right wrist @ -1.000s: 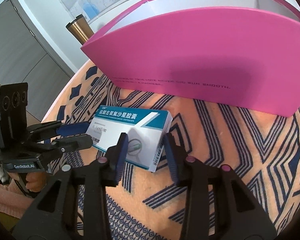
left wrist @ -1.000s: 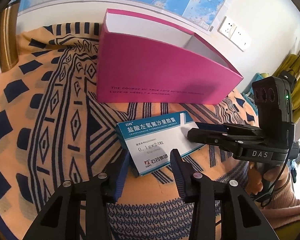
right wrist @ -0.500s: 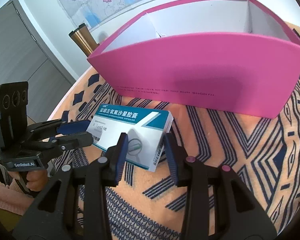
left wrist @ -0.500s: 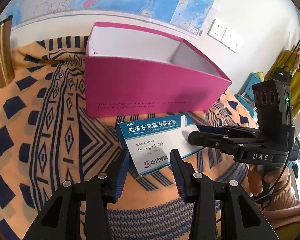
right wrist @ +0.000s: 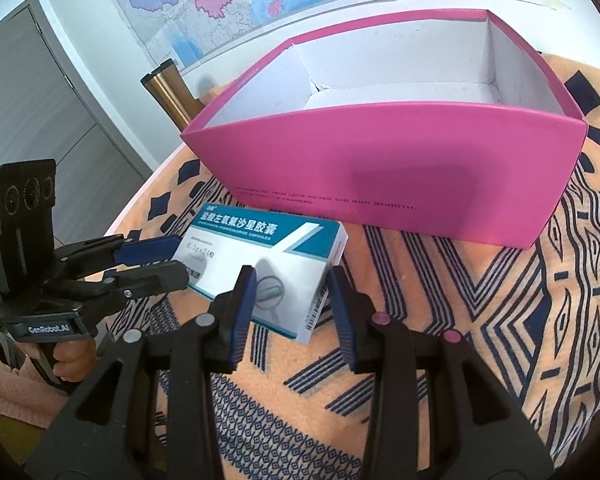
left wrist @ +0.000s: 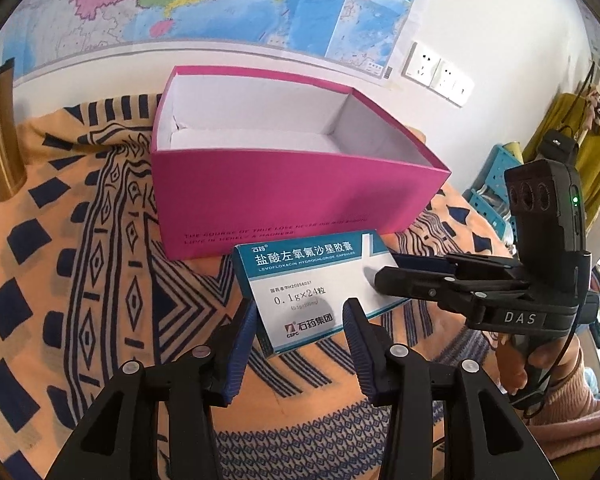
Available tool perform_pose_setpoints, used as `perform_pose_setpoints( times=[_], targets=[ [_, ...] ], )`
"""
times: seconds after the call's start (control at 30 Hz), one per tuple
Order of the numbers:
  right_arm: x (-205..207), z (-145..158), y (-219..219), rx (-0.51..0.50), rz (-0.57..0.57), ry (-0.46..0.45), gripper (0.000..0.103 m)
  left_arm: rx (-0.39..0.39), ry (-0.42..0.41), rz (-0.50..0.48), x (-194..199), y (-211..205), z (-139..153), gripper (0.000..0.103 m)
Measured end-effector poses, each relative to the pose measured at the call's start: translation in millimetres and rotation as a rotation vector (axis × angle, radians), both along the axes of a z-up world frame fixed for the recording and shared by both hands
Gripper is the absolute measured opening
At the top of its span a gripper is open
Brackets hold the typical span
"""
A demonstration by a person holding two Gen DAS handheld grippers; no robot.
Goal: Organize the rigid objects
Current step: 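Lift the medicine box with the right gripper and carry it to the box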
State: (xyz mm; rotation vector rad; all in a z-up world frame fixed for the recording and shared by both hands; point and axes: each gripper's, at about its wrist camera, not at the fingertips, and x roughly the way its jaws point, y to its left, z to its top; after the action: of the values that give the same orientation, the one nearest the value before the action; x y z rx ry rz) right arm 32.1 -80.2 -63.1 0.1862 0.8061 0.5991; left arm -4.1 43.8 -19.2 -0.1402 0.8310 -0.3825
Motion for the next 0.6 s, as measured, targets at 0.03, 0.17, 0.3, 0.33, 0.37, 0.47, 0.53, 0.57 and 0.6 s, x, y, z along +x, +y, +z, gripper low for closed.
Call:
perform_pose_setpoints(
  times=[0.03,0.17,0.3,0.33,0.37,0.47,0.53,0.57,0.6],
  targets=[
    [-0.1,0.1,0.0,0.001,-0.001,-0.001,0.041,0.002,-0.002,-0.001,-0.2,-0.3,0.6,0.044],
    [-2.1,1.7,-0.7,0.001,-0.005,-0.011,0.04,0.003,-0.012,-0.004,-1.5,-1.4,3.0,0.044],
    [-4.1,4.1,-2.5,0.002,-0.007,-0.024,0.04,0.002,-0.026,-0.007,-2.9,-1.9,6.5,0.044],
    [-4.3,4.6,-2.6,0.003,-0.007,-0.028,0.04,0.001,-0.029,-0.008,-3.5,-2.0,7.1,0.044],
    [-4.7,5.5,-2.8,0.003,-0.007,-0.032,0.04,0.002,-0.031,-0.007,-3.7,-2.1,7.8,0.044],
    [-6.3,6.7,-3.7,0.002,-0.008,-0.044,0.041,0.004,-0.043,-0.007,-4.3,-2.6,11.0,0.044],
    [-6.2,8.5,-3.2,0.002,-0.009,-0.05,0.041,0.004,-0.048,-0.006,-4.0,-2.6,12.3,0.044],
    [-6.4,9.2,-3.5,0.003,-0.009,-0.052,0.04,0.003,-0.051,-0.008,-4.3,-2.7,13.0,0.044],
    [-6.0,10.0,-3.7,0.003,-0.01,-0.054,0.041,0.004,-0.052,-0.007,-3.9,-2.9,13.3,0.044]
  ],
)
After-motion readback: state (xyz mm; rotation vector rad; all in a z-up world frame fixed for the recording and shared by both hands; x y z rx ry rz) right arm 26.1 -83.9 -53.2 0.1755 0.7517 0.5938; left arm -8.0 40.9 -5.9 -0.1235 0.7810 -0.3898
